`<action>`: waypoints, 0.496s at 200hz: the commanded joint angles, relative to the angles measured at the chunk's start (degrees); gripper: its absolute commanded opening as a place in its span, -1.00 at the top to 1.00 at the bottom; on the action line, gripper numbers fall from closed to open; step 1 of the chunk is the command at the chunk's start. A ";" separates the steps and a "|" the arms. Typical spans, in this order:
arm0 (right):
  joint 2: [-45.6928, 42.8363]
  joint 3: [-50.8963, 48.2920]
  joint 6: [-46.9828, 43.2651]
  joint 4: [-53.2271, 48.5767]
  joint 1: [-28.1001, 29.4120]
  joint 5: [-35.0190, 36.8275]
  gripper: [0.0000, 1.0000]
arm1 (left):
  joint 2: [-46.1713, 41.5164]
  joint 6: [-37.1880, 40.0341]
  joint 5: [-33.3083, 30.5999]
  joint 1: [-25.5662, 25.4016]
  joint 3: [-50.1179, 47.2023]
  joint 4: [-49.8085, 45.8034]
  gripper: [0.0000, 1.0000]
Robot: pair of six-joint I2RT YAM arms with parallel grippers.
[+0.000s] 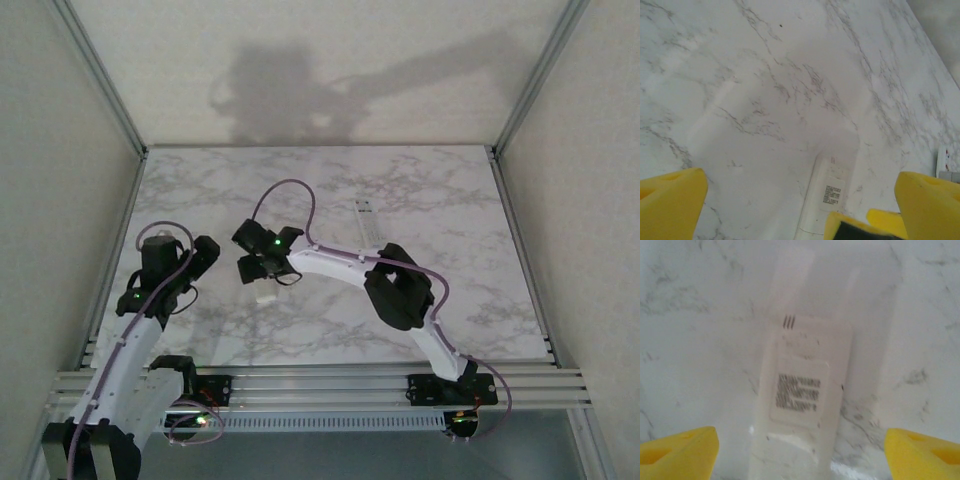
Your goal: Load the batteries into the remote control
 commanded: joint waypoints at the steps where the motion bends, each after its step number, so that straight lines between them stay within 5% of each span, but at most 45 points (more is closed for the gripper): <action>1: 5.61 5.62 2.07 -5.84 -0.06 2.07 -0.74 | -1.63 -0.92 -3.28 -0.24 2.29 -2.65 -0.91; 33: 9.05 8.09 2.60 -6.97 -0.05 0.82 -0.66 | -2.51 -0.57 -3.59 -0.25 2.69 -3.08 -0.91; 68: 9.18 7.24 2.31 -6.15 -0.04 -1.04 -0.24 | -1.89 -0.32 -1.95 -0.25 2.77 -2.99 -0.91; 99: 0.57 -2.71 1.03 6.02 -0.97 -7.69 0.05 | 0.53 1.64 3.41 -0.25 4.39 -3.97 -0.89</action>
